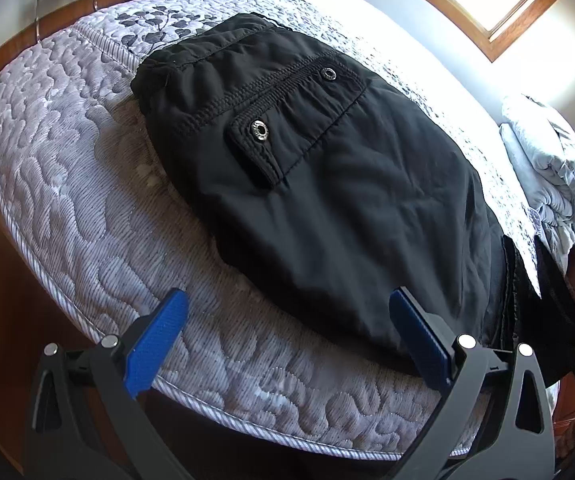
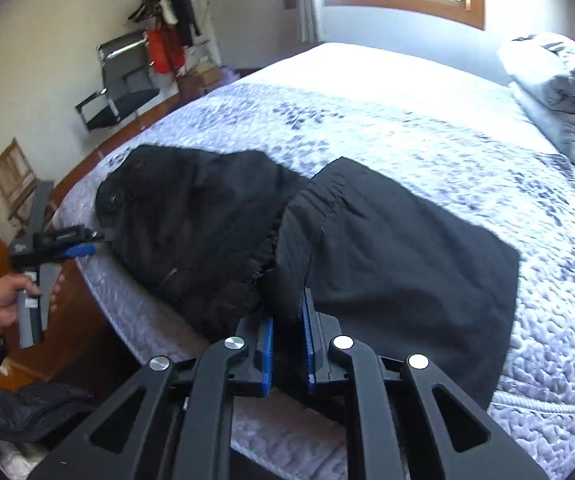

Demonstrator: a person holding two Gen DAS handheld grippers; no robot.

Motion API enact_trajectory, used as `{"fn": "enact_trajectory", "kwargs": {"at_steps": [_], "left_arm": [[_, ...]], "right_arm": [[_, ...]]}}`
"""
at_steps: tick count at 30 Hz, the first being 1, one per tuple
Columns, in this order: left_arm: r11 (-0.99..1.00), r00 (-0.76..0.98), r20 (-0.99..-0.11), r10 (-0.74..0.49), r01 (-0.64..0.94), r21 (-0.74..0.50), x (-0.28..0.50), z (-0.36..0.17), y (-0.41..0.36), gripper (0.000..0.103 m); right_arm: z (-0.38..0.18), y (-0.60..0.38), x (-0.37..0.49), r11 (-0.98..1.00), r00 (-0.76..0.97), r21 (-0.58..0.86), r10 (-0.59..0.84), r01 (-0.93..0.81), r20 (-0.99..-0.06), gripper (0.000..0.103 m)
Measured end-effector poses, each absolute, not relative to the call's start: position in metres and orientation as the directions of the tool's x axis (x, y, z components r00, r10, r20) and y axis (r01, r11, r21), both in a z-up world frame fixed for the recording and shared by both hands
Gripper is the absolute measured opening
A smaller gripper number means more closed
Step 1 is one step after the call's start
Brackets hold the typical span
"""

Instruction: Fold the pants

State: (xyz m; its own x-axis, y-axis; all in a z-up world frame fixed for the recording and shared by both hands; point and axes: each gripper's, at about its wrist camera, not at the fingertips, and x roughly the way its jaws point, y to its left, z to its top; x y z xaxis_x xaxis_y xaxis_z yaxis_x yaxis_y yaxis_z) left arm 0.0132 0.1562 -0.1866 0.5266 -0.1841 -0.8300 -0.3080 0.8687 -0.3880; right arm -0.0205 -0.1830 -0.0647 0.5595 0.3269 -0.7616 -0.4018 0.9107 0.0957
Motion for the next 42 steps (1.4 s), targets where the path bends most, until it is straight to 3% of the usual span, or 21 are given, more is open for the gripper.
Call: {"fn": "enact_trajectory", "kwargs": {"at_steps": [7,10,11,18,25,33,42], "left_arm": [[0.855,0.533,-0.823,-0.198,-0.317,-0.411,0.015,-0.183,0.158,0.100],[0.850,0.536,-0.822,-0.193,-0.327,-0.413,0.016,-0.180,0.166,0.100],[0.845,0.541,-0.818,-0.192,-0.333,-0.419,0.016,-0.179,0.169,0.100],[0.826,0.563,-0.811,-0.159,-0.373,-0.421,0.005,-0.176,0.192,0.100],[0.804,0.531,-0.828,-0.180,-0.405,-0.435,-0.005,-0.183,0.208,0.100],[0.794,0.532,-0.808,-0.253,-0.363,-0.488,0.000,-0.182,0.212,0.100],[0.702,0.556,-0.768,-0.317,-0.407,-0.584,0.024,-0.187,0.220,0.100]], "right_arm": [[-0.126,-0.166,-0.006,0.916,0.464,0.109,0.294,-0.385,-0.836,0.013],[-0.121,-0.175,-0.010,0.912,0.451,0.177,0.344,-0.371,-0.824,0.027],[-0.118,-0.178,-0.011,0.907,0.445,0.196,0.360,-0.372,-0.820,0.038],[-0.087,-0.213,-0.025,0.896,0.505,0.299,0.434,-0.329,-0.746,0.040],[-0.084,-0.287,-0.029,0.941,0.583,0.325,0.318,-0.097,-0.748,0.047],[-0.094,-0.345,-0.043,0.947,0.620,0.299,0.165,0.118,-0.767,0.066],[-0.105,-0.338,-0.042,0.952,0.600,0.279,0.150,0.127,-0.786,0.066]]}}
